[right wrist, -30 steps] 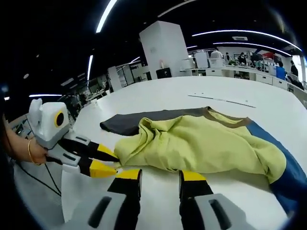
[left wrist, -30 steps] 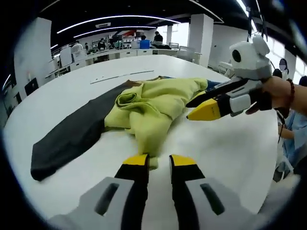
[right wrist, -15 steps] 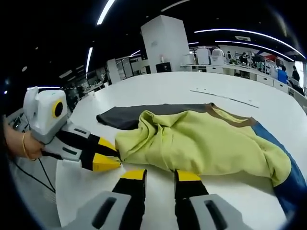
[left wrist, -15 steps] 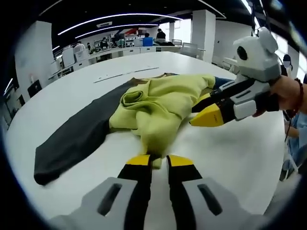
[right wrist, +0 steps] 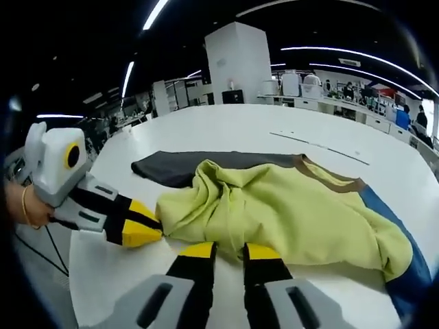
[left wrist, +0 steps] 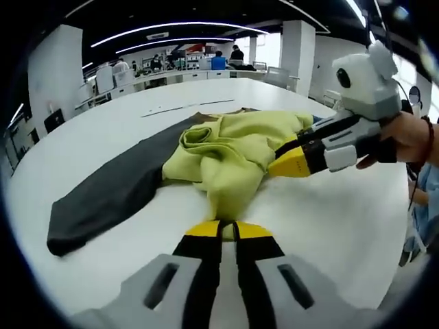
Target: Fold the garment on the visible template until the final outline fits inside the template.
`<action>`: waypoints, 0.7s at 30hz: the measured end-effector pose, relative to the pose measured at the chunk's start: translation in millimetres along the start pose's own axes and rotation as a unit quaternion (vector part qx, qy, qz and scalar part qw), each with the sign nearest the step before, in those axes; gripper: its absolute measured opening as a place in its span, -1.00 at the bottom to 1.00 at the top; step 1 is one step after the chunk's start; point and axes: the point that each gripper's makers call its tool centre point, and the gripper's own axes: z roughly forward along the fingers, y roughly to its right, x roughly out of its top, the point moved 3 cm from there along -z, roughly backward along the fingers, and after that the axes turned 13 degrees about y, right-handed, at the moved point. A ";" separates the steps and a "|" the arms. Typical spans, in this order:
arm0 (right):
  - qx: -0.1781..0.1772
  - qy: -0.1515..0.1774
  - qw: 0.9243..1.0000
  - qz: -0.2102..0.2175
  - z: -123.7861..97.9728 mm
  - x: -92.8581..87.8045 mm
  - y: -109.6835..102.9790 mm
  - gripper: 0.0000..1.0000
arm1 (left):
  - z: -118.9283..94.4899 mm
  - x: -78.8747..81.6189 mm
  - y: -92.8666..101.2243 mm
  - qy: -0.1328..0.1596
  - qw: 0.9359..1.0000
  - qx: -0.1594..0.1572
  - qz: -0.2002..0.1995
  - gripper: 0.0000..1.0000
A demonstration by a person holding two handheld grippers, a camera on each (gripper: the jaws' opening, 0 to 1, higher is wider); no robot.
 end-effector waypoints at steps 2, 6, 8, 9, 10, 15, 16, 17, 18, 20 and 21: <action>-0.007 -0.002 1.000 -0.010 -2.8 1.5 -0.9 -0.83 | -0.8 -0.1 2.2 -0.007 1.000 -0.006 0.017 -0.88; -0.007 -0.001 1.000 -0.022 -6.8 3.7 -4.0 -0.92 | -1.4 -0.3 4.2 -0.009 1.000 -0.009 0.028 -0.82; -0.003 0.001 1.000 -0.016 -5.5 3.3 -5.4 -0.92 | -1.7 -0.8 1.7 -0.010 1.000 0.000 0.020 -0.87; -0.002 -0.003 1.000 -0.012 -4.0 1.3 -4.8 -0.92 | -1.5 -0.7 -0.5 -0.010 1.000 0.004 0.022 -0.93; -0.004 -0.005 1.000 -0.009 -3.3 -0.2 -3.9 -0.94 | -0.9 -0.2 -1.8 -0.010 1.000 0.000 0.019 -0.93; -0.014 -0.003 1.000 0.008 -4.8 0.3 -2.3 -1.00 | -1.8 -0.5 -2.5 -0.006 1.000 0.004 -0.001 -0.99; -0.015 -0.003 1.000 0.008 -5.8 0.8 -2.2 -1.00 | -1.9 -0.7 -2.4 -0.008 1.000 0.003 -0.004 -1.00; -0.016 -0.004 1.000 0.006 -6.9 1.2 -2.2 -1.00 | -2.0 -0.6 -2.7 -0.011 1.000 0.003 -0.006 -1.00; -0.018 -0.005 1.000 0.002 -9.6 2.2 -2.2 -1.00 | -2.5 -0.5 -3.3 -0.013 1.000 0.003 -0.008 -1.00; -0.017 -0.003 1.000 0.001 -13.3 4.1 -1.8 -1.00 | -5.1 -0.2 -5.6 -0.018 1.000 0.005 -0.009 -1.00; -0.017 0.000 1.000 0.007 -15.6 5.9 -1.7 -1.00 | -7.6 0.8 -6.2 -0.014 1.000 0.004 -0.002 -1.00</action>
